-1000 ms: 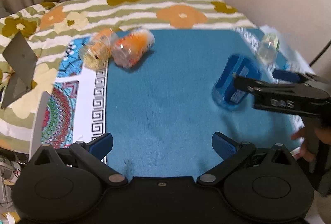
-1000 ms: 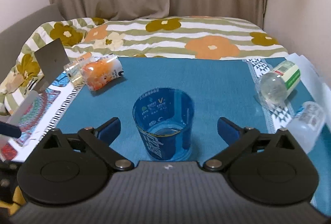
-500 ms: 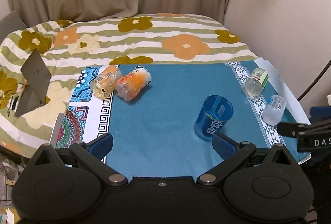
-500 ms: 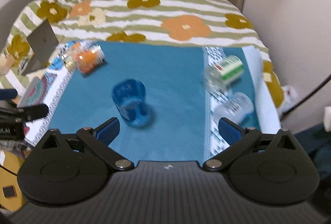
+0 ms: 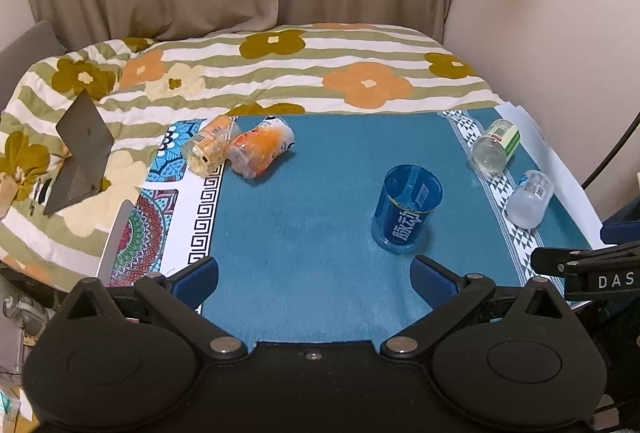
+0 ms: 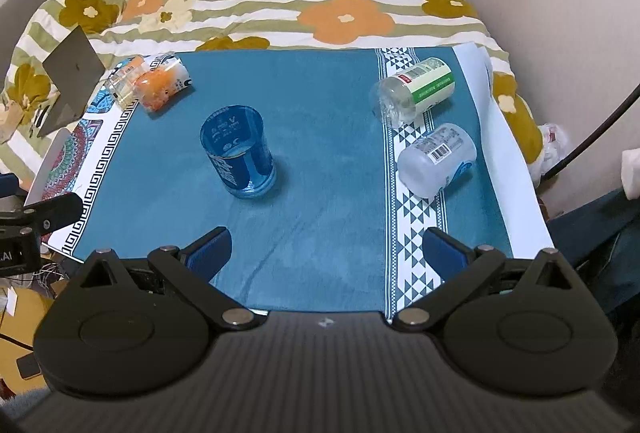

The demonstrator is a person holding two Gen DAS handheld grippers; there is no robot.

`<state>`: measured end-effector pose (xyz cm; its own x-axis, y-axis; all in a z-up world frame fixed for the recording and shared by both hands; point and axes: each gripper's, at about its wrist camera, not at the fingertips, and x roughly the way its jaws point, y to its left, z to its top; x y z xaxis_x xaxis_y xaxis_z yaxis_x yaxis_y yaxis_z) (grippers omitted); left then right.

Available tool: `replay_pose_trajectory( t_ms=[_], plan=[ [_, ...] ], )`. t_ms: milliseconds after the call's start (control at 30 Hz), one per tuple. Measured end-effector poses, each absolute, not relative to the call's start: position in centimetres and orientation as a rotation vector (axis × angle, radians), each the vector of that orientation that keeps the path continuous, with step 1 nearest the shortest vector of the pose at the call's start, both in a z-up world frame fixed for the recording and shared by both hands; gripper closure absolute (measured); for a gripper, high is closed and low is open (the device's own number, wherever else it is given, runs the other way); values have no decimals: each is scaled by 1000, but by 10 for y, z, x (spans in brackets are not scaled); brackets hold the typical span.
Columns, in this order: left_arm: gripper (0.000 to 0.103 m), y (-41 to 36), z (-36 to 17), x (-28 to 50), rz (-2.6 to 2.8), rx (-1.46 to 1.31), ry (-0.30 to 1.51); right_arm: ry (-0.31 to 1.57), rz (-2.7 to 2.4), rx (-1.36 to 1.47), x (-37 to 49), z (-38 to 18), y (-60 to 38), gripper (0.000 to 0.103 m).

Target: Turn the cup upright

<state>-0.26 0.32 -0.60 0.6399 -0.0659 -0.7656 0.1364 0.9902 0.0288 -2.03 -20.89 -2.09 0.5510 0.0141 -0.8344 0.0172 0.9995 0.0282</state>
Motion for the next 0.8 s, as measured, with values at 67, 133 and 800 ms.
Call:
replay_pose_trajectory(
  t_ms=[67,133,800],
  plan=[
    [0,2,-6,-4,-117,92,864,984,-3,31,-20,-20,-208,0],
    [0,1,-6,-4,-117,94,860,977,-5,32,-20,-19,-208,0],
    [0,-3,-7,0,-128,110,843,976,-22,44,-19,-20,-211,0]
  ],
)
